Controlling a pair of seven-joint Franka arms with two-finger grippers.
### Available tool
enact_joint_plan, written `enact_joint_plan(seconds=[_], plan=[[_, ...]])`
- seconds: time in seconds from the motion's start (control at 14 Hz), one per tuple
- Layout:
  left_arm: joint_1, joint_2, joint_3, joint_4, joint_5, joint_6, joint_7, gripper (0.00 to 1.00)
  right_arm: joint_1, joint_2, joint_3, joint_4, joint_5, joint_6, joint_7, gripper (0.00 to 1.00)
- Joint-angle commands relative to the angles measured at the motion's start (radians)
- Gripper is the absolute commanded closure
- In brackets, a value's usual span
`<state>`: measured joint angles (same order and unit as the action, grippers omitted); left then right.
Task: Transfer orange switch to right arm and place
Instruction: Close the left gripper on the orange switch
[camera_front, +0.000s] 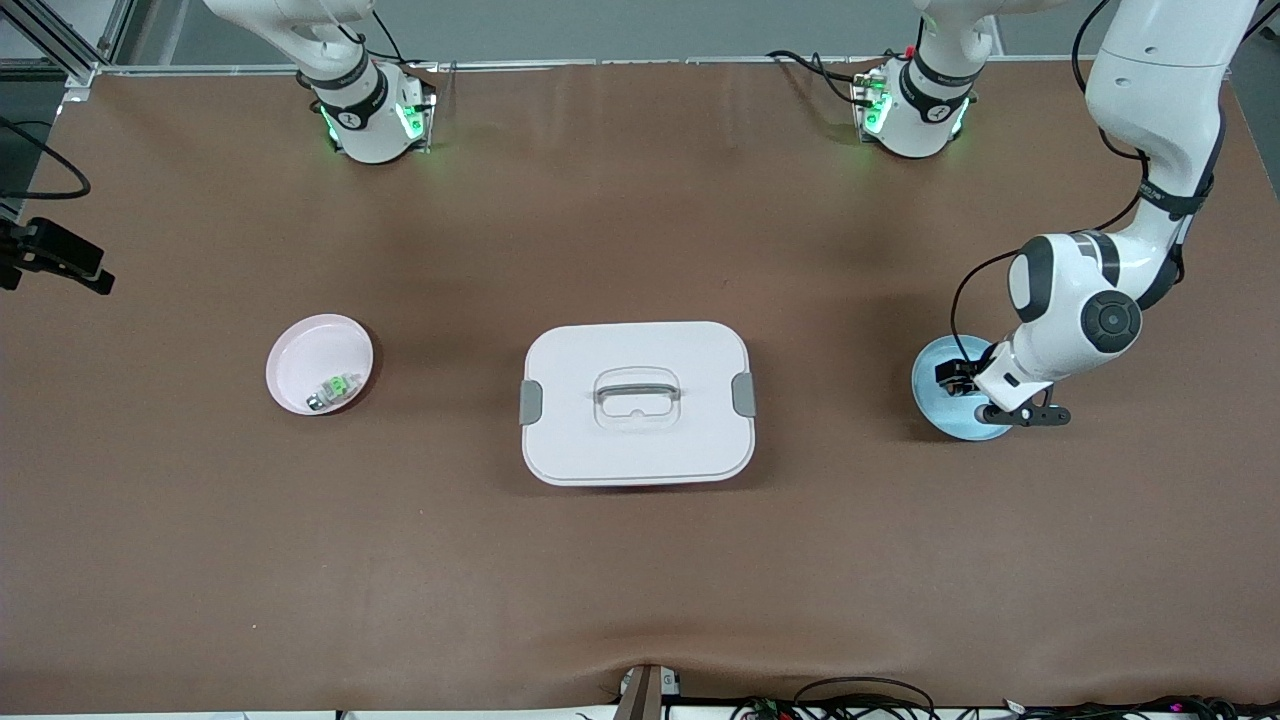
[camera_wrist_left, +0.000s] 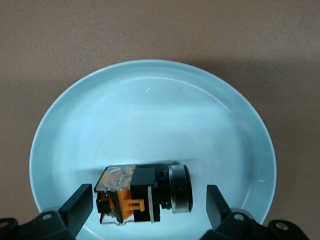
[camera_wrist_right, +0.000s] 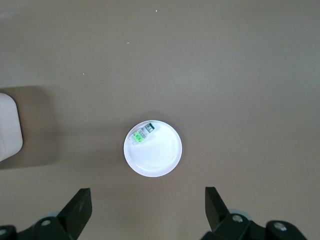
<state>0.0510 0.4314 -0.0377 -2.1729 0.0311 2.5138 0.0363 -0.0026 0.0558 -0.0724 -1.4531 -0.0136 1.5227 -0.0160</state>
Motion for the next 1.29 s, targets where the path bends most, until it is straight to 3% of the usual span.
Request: enact_joint_plan(seconds=[0.0,0.43,0.5,0.64,0.93,1.0,1.21], plan=[[0.001,0.023,-0.001,0.012,0.021,0.022,-0.001,0.0,0.0,-0.005,0.003,-0.001,-0.009,-0.004,0.001,0.0],[0.001,0.032,-0.001,0.012,0.021,0.039,-0.007,0.0,0.003,-0.004,0.002,-0.001,-0.008,0.005,0.002,0.0],[0.003,0.032,-0.001,0.012,0.021,0.04,-0.007,0.1,0.003,-0.004,0.003,-0.001,-0.008,0.005,0.002,0.0],[0.003,0.032,-0.001,0.012,0.021,0.04,-0.007,0.39,0.001,-0.004,0.002,-0.001,0.013,0.007,0.002,0.0],[0.009,0.035,0.001,0.015,0.021,0.039,-0.007,0.76,-0.007,-0.004,0.0,-0.001,0.024,0.007,-0.001,0.0],[0.009,0.036,-0.001,0.015,0.021,0.04,-0.007,0.83,-0.007,-0.004,0.0,-0.001,0.024,0.007,-0.001,0.0],[0.009,0.03,-0.001,0.015,0.021,0.036,-0.015,0.85,0.0,-0.004,0.0,0.0,0.026,0.007,0.002,0.0]])
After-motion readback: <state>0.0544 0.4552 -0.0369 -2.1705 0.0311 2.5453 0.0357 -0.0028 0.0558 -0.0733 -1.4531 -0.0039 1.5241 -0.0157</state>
